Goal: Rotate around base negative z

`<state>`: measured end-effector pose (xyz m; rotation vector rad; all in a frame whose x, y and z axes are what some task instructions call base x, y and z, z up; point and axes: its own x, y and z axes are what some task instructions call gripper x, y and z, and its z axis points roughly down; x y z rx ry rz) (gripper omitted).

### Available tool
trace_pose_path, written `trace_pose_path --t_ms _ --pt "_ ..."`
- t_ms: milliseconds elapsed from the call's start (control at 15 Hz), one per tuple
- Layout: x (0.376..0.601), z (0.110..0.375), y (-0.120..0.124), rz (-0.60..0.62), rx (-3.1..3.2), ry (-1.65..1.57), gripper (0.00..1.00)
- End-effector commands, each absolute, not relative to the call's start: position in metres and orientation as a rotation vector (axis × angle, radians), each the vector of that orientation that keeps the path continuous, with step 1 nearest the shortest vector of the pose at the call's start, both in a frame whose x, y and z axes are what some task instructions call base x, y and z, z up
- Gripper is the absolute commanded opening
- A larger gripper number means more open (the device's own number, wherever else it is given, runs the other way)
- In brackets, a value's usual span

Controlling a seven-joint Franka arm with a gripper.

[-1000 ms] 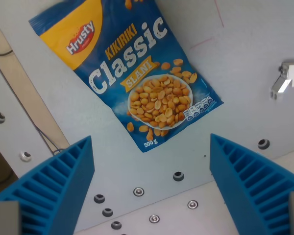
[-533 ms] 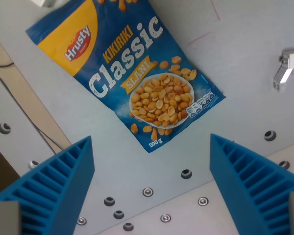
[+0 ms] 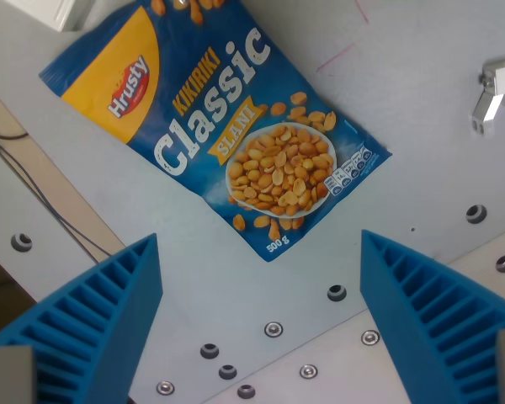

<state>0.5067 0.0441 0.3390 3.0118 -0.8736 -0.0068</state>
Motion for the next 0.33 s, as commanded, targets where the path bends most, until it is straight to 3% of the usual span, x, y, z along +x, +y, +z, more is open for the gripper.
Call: trace_pose_path --t_ms 67,333 --pt "0.5065 0.3409 0.0441 -0.005 2.928 -1.131 1.0" --pt "0.5065 0.3409 0.0441 -0.005 2.897 -1.209 1.0"
